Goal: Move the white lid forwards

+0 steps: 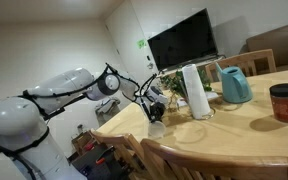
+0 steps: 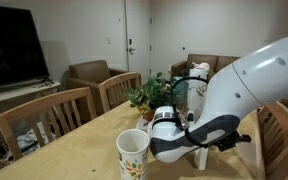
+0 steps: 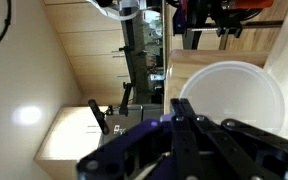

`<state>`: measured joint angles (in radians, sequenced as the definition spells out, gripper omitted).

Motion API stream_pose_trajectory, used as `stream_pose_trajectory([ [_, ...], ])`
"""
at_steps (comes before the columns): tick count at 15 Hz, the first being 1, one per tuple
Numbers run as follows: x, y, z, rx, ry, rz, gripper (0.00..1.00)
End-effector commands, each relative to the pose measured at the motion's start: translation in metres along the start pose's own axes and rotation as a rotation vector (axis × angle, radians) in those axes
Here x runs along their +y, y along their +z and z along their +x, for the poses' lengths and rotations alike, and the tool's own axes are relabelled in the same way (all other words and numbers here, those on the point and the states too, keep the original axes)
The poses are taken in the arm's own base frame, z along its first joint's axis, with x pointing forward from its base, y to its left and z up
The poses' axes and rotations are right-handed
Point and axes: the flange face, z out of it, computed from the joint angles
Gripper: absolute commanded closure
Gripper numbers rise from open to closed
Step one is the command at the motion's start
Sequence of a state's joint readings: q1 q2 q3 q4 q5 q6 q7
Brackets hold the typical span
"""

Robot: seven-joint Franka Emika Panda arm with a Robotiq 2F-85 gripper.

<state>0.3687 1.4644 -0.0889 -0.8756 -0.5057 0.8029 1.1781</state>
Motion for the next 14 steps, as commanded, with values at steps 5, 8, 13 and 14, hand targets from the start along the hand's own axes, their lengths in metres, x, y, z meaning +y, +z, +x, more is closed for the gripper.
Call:
stream_pose_trajectory([
  [5, 0.0047, -0.0029, -0.0057, 0.014, -0.032, -0.022, 1.00],
  [8, 0.0057, -0.0003, -0.0055, 0.000, -0.034, -0.036, 0.66],
  [13, 0.0062, 0.0034, -0.0042, -0.028, -0.042, -0.046, 0.28],
  [14, 0.0069, 0.0042, -0.0042, -0.031, -0.042, -0.053, 0.21],
])
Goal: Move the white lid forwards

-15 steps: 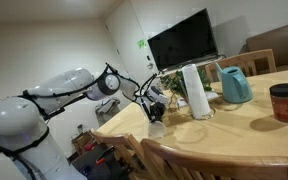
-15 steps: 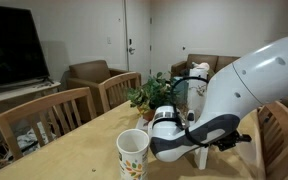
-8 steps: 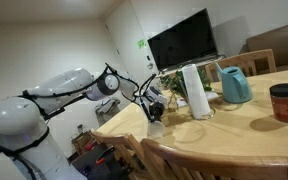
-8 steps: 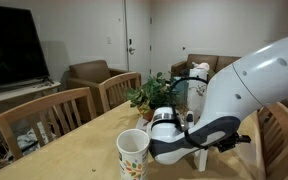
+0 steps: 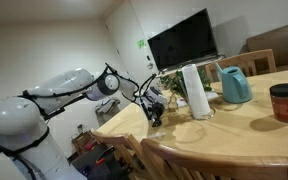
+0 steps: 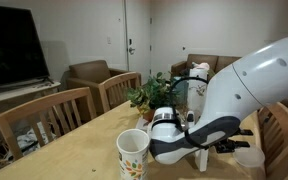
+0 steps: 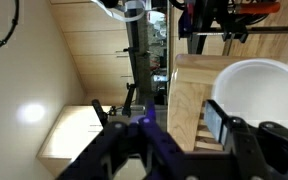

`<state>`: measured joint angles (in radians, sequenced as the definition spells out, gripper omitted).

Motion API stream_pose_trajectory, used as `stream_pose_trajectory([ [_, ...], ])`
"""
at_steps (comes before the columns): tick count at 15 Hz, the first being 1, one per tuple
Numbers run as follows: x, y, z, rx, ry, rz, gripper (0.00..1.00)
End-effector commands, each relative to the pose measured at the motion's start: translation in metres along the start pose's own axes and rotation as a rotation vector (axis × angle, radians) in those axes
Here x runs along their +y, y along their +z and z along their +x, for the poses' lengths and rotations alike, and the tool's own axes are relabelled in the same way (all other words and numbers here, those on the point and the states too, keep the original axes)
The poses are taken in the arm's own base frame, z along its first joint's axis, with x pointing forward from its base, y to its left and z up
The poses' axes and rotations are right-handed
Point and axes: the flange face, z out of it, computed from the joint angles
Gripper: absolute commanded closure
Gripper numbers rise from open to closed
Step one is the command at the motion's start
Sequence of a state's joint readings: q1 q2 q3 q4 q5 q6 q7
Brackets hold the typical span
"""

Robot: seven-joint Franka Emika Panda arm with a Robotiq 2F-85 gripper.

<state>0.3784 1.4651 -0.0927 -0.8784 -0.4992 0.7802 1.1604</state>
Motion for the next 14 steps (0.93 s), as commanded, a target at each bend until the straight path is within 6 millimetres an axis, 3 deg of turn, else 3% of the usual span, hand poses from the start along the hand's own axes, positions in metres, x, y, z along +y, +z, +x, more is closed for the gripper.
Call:
stream_pose_trajectory([
  [1, 0.006, 0.003, 0.001, -0.027, -0.024, -0.030, 0.15],
  [3, 0.008, 0.004, 0.002, -0.036, -0.021, -0.037, 0.01],
  [8, 0.010, 0.003, 0.005, -0.058, -0.016, -0.019, 0.00],
  [14, 0.015, -0.024, 0.011, -0.060, -0.051, 0.228, 0.00],
])
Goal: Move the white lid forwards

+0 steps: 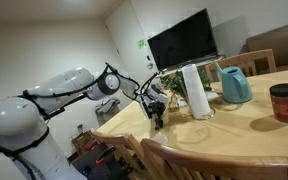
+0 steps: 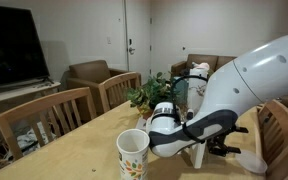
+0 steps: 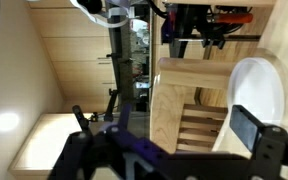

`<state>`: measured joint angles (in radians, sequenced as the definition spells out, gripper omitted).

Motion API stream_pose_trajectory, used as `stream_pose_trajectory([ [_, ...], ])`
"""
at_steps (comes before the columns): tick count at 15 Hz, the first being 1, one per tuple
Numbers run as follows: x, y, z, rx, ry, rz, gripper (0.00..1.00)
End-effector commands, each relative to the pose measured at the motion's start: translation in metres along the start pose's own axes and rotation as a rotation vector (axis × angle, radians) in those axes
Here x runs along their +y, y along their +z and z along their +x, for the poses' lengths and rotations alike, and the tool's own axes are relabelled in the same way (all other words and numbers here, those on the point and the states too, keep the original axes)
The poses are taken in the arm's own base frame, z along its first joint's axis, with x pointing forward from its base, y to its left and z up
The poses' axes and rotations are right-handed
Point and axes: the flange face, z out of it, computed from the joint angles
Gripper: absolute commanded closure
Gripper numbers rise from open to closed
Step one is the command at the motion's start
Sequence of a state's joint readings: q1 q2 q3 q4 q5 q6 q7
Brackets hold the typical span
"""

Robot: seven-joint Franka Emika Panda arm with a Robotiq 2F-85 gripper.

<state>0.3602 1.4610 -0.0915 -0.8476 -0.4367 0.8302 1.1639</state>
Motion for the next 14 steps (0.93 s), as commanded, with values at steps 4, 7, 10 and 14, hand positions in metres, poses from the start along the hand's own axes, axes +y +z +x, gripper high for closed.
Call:
stream_pose_trajectory([
  [4, 0.028, -0.029, 0.015, 0.000, -0.002, 0.247, 0.00],
  [7, 0.052, -0.032, 0.024, 0.000, 0.030, 0.297, 0.00],
  [10, 0.082, -0.027, 0.029, -0.017, 0.066, 0.332, 0.00],
  [14, 0.119, -0.018, 0.033, -0.055, 0.078, 0.406, 0.00],
])
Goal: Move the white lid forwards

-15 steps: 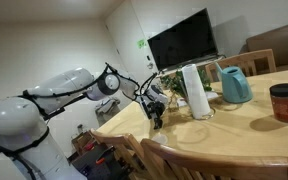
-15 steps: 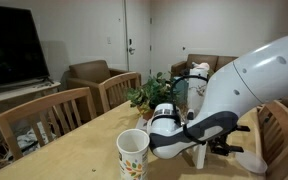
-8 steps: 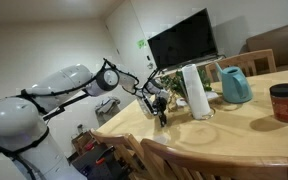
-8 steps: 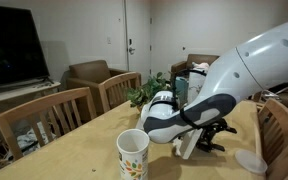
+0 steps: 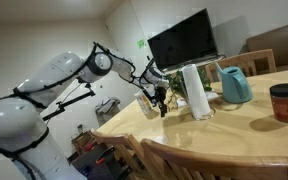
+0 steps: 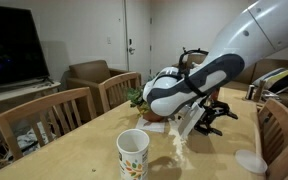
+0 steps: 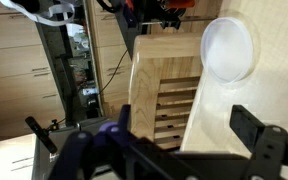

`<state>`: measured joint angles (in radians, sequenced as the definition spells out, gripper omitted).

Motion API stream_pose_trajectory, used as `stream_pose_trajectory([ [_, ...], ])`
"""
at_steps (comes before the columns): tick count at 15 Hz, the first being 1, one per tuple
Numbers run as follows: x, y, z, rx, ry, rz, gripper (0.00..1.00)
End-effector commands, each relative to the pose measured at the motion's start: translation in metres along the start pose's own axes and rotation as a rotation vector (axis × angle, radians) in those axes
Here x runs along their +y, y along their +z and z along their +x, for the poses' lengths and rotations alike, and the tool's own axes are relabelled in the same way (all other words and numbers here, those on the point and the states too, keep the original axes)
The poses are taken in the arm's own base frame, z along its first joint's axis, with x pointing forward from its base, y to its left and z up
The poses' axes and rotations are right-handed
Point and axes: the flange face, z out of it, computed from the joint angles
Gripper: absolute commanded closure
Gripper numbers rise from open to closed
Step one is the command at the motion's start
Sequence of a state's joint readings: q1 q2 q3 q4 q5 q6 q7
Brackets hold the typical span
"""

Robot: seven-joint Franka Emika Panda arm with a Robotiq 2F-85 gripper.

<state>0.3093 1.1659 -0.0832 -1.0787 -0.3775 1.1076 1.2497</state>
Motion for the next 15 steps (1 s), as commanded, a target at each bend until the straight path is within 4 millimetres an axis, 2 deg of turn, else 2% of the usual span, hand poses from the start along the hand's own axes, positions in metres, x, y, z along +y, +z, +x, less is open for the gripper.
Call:
stream_pose_trajectory([
  [1, 0.043, 0.003, -0.001, -0.053, 0.012, 0.082, 0.00],
  [4, 0.063, 0.004, -0.003, -0.083, 0.034, 0.160, 0.00],
  [7, 0.073, 0.009, -0.012, -0.045, 0.003, 0.247, 0.00],
  [11, 0.078, 0.019, -0.043, 0.060, -0.084, 0.344, 0.00],
  [14, 0.087, 0.033, -0.063, 0.078, -0.104, 0.370, 0.00],
  [15, 0.064, 0.020, -0.053, 0.058, -0.087, 0.335, 0.00],
])
